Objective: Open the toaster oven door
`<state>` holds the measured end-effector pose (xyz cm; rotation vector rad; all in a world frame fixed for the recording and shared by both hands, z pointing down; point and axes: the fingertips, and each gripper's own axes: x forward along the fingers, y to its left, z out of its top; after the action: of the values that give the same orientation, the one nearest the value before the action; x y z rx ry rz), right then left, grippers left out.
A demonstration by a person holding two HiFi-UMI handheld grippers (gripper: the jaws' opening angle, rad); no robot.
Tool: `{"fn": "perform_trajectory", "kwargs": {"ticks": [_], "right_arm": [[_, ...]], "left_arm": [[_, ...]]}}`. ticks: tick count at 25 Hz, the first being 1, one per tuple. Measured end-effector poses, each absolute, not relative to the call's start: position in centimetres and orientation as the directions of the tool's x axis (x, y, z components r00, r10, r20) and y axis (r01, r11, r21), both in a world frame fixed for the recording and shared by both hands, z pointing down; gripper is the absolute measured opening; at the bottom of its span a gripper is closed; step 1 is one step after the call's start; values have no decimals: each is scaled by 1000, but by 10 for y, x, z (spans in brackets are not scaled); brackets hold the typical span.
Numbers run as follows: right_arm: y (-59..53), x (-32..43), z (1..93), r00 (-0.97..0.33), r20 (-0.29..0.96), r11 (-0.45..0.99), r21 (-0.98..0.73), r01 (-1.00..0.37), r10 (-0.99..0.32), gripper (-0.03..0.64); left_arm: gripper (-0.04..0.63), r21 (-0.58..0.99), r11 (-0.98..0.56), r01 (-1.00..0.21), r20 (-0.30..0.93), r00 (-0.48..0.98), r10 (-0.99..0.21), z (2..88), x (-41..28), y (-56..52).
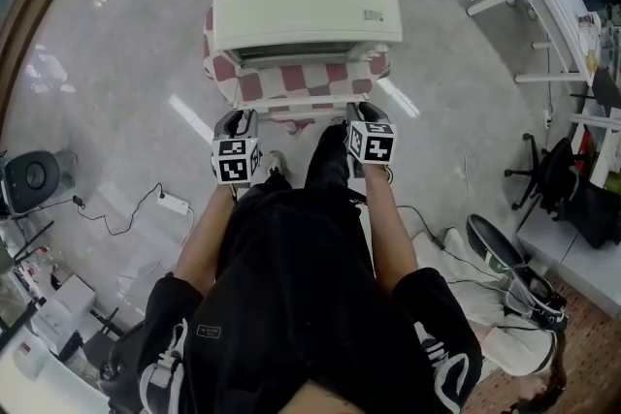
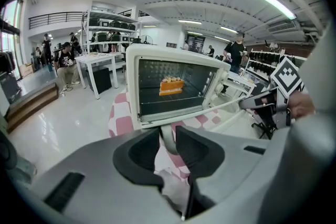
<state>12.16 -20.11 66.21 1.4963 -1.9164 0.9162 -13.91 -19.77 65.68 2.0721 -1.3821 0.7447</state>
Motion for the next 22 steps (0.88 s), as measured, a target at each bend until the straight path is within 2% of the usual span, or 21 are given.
{"fn": "perform_trajectory", "kwargs": {"ticks": [22], "right_arm": [[-155, 120, 728, -221, 831, 129, -180, -975, -510, 94]], "left_arm": [[84, 234, -261, -937, 755, 344, -558, 726, -143, -152]]}}
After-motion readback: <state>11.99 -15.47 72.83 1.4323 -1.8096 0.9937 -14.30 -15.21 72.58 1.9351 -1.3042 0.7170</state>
